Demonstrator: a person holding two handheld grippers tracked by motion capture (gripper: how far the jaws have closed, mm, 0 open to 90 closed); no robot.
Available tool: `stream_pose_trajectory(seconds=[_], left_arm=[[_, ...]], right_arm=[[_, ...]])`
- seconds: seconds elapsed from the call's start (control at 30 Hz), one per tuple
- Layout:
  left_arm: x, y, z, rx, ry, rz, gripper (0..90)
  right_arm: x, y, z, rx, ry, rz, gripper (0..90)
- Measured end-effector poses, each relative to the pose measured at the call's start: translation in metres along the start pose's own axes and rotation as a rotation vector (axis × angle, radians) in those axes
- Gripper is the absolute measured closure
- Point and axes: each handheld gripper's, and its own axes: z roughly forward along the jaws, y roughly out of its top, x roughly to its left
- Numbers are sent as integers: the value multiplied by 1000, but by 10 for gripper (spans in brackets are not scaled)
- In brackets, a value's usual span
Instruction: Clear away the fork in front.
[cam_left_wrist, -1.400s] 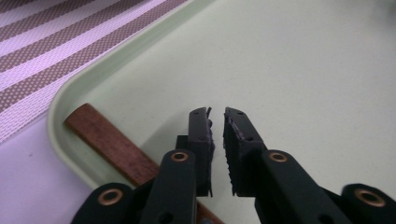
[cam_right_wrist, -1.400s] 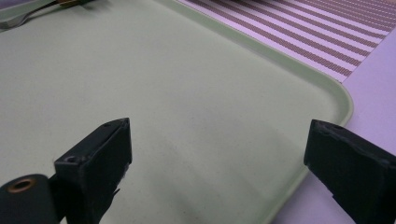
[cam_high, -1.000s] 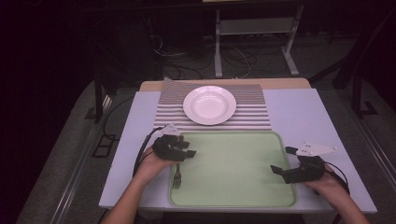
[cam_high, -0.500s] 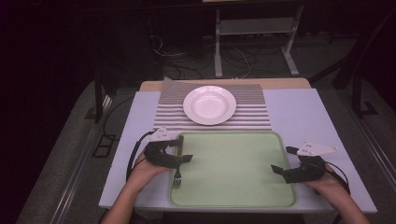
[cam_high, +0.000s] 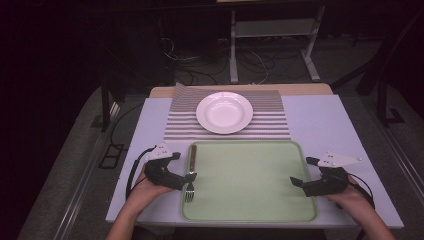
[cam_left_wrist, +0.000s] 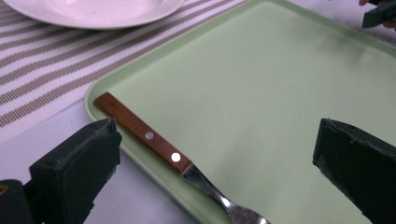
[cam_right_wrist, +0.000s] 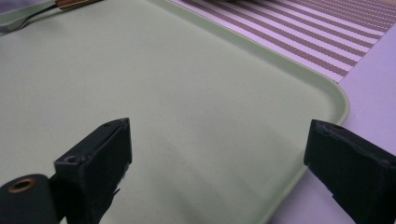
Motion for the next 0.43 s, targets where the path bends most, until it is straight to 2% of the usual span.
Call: stream_pose_trajectory(seconds=[0.13,0.43], left_arm=[[0,-2,2,16,1,22,0],[-1,-2,4,22,-4,28,0]], right_arm=[[0,0,0,0,0,-1,76],[0,0,0,-2,0,-1,76]])
